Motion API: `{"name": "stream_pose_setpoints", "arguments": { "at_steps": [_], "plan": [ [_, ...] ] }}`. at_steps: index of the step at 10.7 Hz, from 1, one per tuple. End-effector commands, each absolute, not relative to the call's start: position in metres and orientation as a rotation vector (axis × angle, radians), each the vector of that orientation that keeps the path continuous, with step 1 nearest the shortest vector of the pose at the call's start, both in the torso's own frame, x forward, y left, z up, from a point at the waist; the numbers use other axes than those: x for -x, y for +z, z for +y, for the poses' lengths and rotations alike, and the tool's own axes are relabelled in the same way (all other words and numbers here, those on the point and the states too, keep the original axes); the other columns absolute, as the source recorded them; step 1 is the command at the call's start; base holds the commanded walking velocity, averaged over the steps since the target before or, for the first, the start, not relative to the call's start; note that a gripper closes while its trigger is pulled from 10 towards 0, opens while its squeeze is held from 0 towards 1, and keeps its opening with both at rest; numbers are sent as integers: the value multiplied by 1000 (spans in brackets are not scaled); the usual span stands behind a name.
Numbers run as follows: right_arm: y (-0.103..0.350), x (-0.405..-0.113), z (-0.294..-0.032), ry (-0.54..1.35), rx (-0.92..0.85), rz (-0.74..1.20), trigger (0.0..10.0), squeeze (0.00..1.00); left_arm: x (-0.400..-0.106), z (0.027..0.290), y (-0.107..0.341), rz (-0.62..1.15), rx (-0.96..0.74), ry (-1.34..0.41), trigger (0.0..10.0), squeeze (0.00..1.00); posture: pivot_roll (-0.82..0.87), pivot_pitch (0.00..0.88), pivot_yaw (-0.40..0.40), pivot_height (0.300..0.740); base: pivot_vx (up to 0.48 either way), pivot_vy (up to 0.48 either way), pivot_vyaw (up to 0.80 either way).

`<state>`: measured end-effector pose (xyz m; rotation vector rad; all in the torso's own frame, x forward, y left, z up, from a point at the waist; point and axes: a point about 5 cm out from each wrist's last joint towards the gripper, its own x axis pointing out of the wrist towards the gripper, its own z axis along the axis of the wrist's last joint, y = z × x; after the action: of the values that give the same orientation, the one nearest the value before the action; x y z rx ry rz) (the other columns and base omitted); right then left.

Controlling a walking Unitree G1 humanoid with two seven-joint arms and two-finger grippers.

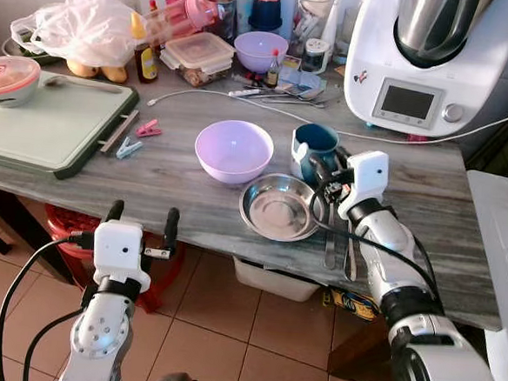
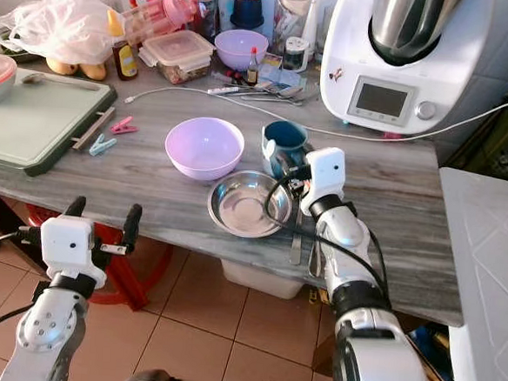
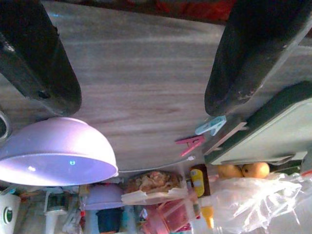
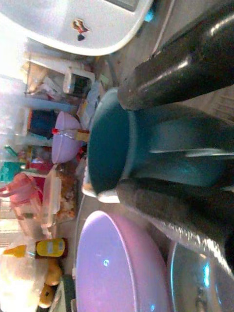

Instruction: Setting the table

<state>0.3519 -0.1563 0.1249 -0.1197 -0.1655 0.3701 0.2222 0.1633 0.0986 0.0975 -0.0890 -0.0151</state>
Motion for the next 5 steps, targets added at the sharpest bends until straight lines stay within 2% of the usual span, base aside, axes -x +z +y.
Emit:
{"name": "stream_pose_setpoints", "arguments": {
  "at_steps": [1,5],
  "plan": [
    [132,-351,-156,385,139,-207,10000,1000,-224,162,98,-80,-108,-30,10000,0,90,64,15,740,0,0,0],
    [144,-329,-154,328,116,-306,10000,1000,-222,164,95,-64,-102,-13,10000,0,78,56,15,740,0,0,0]
  ]
}}
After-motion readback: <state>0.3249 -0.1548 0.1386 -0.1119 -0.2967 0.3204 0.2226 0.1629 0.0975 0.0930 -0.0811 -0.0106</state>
